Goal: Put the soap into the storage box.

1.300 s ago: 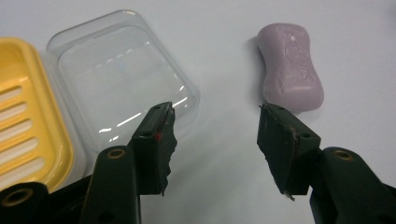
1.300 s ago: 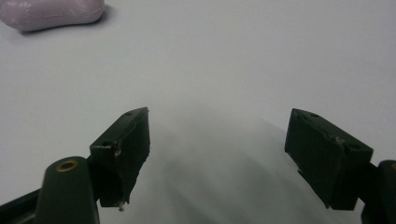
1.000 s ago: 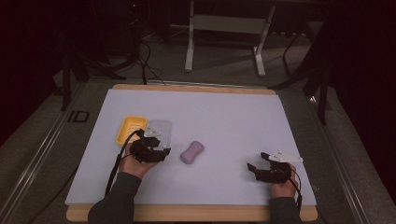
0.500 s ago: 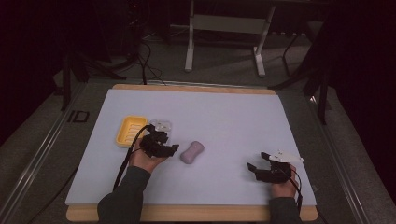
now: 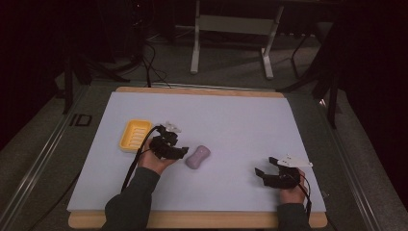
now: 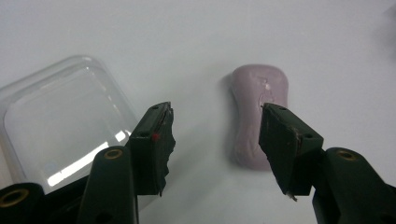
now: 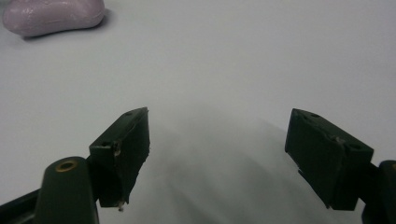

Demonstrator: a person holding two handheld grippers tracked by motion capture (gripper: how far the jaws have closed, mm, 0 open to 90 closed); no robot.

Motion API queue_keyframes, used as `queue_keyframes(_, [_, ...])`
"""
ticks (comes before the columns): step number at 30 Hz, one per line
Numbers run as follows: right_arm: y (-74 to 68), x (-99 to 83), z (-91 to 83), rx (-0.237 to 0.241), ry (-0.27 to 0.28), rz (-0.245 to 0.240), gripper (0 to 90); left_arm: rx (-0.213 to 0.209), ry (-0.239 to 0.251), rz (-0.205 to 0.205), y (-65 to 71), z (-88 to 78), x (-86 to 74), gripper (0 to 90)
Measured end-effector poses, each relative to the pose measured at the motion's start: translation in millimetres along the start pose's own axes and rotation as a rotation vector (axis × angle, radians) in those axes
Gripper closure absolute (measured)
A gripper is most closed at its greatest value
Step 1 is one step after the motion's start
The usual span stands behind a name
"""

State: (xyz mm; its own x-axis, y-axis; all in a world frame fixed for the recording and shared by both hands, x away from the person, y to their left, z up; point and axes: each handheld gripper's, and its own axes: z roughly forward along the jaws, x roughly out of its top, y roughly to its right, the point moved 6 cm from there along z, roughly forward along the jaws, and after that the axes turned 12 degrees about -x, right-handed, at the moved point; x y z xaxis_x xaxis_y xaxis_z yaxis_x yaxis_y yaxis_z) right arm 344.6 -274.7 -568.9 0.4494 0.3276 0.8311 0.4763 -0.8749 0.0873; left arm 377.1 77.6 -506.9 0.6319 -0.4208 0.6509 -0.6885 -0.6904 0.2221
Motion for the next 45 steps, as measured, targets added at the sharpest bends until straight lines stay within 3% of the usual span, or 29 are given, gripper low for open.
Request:
queue_keyframes(21, [0.0,0.0,-0.1,0.002,-0.003,0.003,21.7,-0.014,-0.045,0.017,9.8,13.0,18.1,44.1])
queue_keyframes(45, [-0.3,-0.1,0.4,0.001,-0.005,-0.002,21.7,-0.011,-0.163,0.041,16.7,29.0,18.4,36.3])
